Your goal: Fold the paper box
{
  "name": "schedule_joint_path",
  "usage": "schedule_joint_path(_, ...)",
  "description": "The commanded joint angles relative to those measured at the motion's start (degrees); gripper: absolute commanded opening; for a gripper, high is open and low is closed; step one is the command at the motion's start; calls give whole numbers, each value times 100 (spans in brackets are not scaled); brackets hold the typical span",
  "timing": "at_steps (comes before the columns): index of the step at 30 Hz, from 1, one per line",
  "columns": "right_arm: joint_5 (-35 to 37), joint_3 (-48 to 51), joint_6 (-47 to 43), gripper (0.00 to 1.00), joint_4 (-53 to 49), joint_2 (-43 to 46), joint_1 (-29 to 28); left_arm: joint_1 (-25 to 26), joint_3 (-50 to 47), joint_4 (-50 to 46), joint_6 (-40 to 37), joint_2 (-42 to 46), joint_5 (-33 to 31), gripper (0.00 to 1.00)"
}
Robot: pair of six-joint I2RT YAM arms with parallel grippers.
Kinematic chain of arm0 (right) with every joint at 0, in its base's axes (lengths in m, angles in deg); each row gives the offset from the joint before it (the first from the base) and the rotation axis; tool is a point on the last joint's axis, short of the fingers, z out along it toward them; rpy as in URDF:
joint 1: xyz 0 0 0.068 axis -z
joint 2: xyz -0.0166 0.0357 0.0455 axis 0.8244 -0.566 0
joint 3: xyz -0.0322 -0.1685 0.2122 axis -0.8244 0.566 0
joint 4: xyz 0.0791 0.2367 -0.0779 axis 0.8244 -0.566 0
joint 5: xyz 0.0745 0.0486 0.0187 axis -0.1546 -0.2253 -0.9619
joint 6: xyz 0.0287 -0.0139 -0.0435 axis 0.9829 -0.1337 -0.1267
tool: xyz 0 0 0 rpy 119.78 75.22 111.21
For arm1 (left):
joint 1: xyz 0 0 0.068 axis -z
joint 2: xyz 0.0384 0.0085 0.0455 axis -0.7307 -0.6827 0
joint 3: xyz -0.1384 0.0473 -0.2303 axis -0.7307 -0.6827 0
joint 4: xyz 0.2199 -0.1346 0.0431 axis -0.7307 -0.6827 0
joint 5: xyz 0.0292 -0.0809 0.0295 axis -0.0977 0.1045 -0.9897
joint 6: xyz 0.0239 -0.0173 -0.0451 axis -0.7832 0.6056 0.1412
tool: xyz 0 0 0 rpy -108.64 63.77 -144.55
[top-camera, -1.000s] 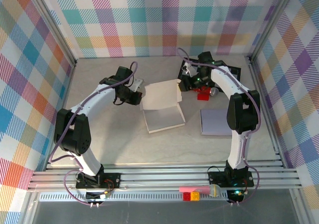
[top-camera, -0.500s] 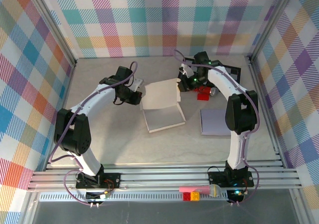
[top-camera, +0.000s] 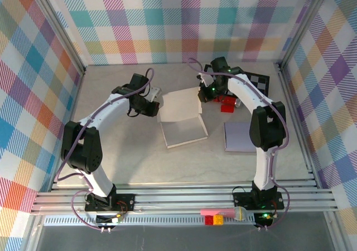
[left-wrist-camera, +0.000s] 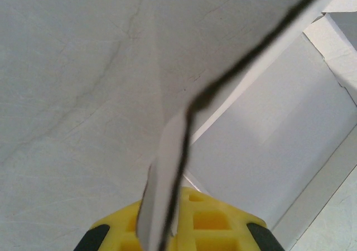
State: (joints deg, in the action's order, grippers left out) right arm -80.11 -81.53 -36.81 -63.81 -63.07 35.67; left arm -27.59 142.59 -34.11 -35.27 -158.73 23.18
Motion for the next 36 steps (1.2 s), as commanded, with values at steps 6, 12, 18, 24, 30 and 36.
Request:
schedule_joint_path(6, 600, -174, 839, 0, 28, 56, -211, 48, 222, 177, 889, -174, -578, 0)
schedule_joint_path(12, 1586, 414, 1975, 0, 888, 464, -610, 148, 252, 641, 1957, -316, -1162, 0)
schedule_joint_path(18, 2093, 1299, 3008, 0, 2352, 998, -809, 148, 100, 1741, 2279, -276, -1234, 0)
schedule_joint_path(24, 2339, 1941, 3558, 0, 3693, 1213, -943, 108, -311, 3090, 2264, -229, -1093, 0)
schedule_joint_path(30, 2384, 2487, 4025, 0, 4751, 1165, -1063, -17, -963, 4227, 2295, -138, -765, 0)
schedule_joint_path(36, 2515, 2923, 4109, 0, 5382, 1156, -1182, -115, -1473, 5019, 2248, -115, -450, 0)
